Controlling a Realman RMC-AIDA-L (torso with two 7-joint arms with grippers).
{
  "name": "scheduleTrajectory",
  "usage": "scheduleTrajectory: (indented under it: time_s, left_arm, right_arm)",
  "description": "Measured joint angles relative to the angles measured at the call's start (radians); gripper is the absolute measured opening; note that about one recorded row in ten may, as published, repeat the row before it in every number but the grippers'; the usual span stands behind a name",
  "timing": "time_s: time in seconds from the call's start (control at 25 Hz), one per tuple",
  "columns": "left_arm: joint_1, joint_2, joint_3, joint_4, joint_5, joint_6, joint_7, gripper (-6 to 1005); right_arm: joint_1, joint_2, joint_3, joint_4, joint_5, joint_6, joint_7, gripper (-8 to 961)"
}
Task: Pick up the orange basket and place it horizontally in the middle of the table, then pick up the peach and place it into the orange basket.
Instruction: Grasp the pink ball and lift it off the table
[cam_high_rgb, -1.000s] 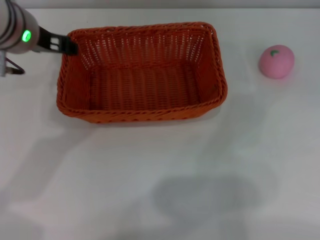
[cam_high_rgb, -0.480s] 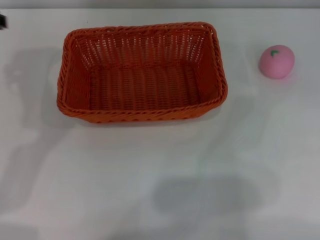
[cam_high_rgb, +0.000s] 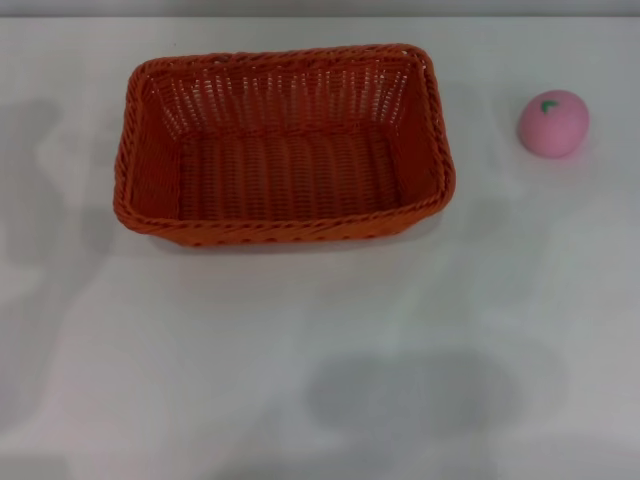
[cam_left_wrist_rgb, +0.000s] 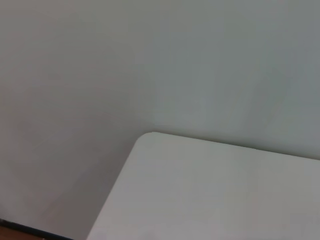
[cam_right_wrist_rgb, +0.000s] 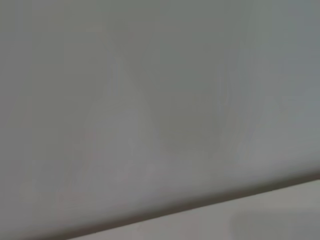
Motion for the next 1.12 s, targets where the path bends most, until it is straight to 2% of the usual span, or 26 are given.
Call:
scheduleTrajectory:
  time_s: [0.08,0.36,0.72,0.96,1.12]
  left_arm:
    - [0.012,0.000,-0.007,0.008,-0.003,-0.015,0.000,687]
    - [0.020,0.001,-0.062,0.044,-0.019,-0.042,0.000,665]
    - [0.023,0.004,-0.101,0.089,-0.032,-0.113,0.001,666]
    - [0.030,0.001,-0.139,0.090,-0.032,-0.130,0.002,665]
    - [0.041,0.001,-0.156,0.089,-0.038,-0.133,0.002,665]
  right_arm:
    - [-0.001,0.002,0.005,-0.005,0.000,0.006,-0.001,507]
    - [-0.045,0.033,0.010,-0.119,0.016,0.050,0.004,508]
    - [-0.046,0.044,0.010,-0.148,0.027,0.101,0.005,508]
    - [-0.069,0.073,0.004,-0.237,0.027,0.151,0.001,508]
    - [-0.072,0.083,-0.004,-0.281,0.027,0.215,-0.016,519]
